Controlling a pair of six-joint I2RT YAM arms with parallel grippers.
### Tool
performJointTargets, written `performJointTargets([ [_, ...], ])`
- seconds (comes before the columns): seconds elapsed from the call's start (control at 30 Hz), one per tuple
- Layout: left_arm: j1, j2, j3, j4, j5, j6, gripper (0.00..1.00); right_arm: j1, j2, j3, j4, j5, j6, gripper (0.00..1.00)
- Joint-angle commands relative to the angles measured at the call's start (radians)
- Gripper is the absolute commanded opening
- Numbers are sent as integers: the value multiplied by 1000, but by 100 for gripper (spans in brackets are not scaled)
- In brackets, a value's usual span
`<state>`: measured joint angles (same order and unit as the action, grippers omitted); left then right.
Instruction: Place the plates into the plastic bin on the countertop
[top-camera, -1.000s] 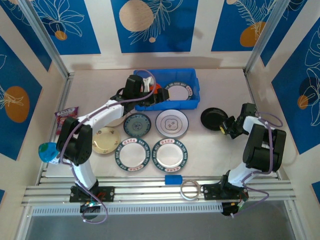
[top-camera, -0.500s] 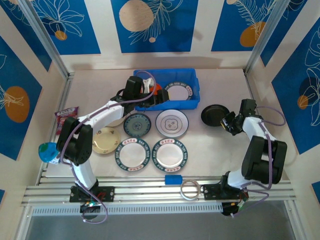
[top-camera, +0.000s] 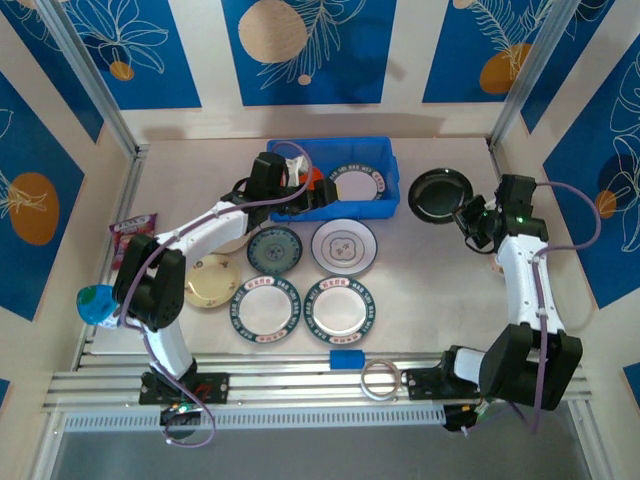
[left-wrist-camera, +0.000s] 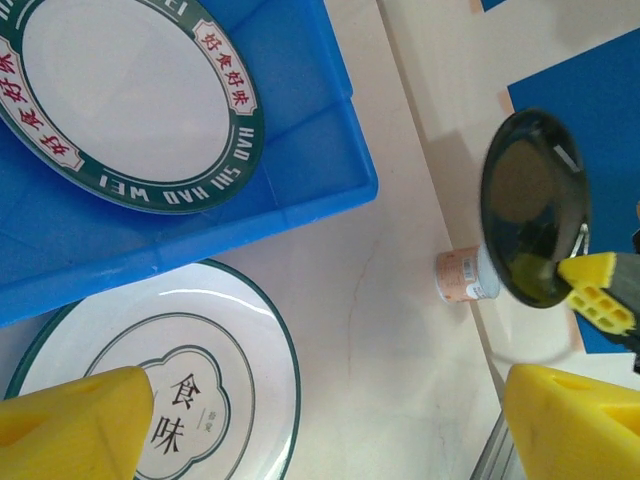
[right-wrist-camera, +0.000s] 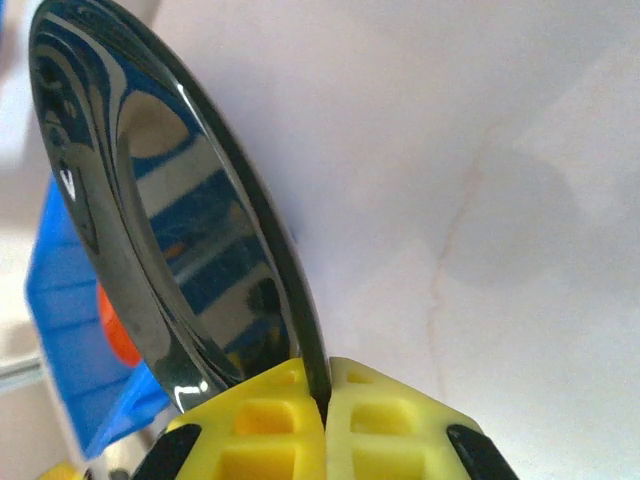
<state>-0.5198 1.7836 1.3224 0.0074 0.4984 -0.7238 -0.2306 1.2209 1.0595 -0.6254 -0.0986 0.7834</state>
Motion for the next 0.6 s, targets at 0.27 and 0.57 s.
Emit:
performJointTargets([
  [0.27,6,-7,36,39,70,-8,74,313,194,177,17,-241,-60,0],
  [0.57,10,-19,20,33,65,-14,47,413,265,272,34,-254,-62,0],
])
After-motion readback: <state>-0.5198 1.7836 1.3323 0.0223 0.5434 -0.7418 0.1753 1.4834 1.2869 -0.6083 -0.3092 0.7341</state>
